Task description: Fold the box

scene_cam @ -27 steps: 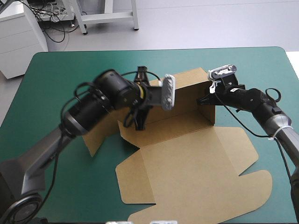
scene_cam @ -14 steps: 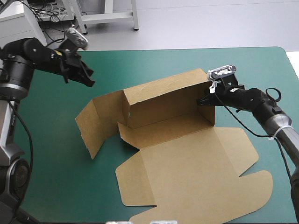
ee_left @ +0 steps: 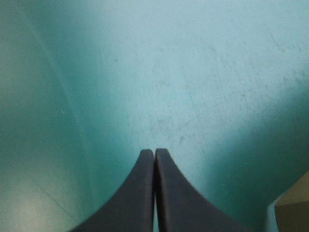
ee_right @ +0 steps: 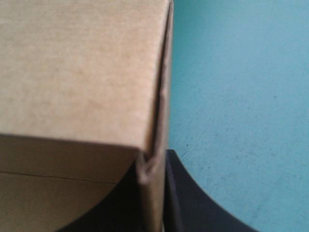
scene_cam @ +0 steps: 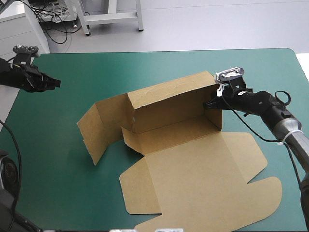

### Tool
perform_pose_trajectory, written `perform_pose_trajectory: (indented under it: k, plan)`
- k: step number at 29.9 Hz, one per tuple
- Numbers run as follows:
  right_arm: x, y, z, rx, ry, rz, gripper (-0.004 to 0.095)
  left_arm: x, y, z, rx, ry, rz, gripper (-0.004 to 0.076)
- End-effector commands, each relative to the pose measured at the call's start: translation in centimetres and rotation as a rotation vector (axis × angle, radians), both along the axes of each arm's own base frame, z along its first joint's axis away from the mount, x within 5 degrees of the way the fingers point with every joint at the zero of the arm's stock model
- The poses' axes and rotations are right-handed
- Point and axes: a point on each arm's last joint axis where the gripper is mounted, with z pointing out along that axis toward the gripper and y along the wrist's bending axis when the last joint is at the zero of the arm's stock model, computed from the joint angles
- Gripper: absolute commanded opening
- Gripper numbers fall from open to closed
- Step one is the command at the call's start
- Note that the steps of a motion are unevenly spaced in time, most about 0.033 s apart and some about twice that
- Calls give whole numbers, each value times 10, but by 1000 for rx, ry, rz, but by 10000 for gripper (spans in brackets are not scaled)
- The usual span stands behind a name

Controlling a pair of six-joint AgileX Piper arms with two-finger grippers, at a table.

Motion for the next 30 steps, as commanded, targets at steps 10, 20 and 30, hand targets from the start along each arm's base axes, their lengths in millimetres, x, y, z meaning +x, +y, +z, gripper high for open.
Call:
perform_pose_trajectory:
  k: [10,20,30]
  plan:
    - [4,0,37,78,-76,-45,-8,-14,18,-40,-142,64,125,-32]
    - [11,-4,69,102,196,-191,-8,-15,17,-51,-151,89,133,-32]
    - [-9,-2,118,101,353,-162,-8,-16,17,-51,-156,92,134,-32]
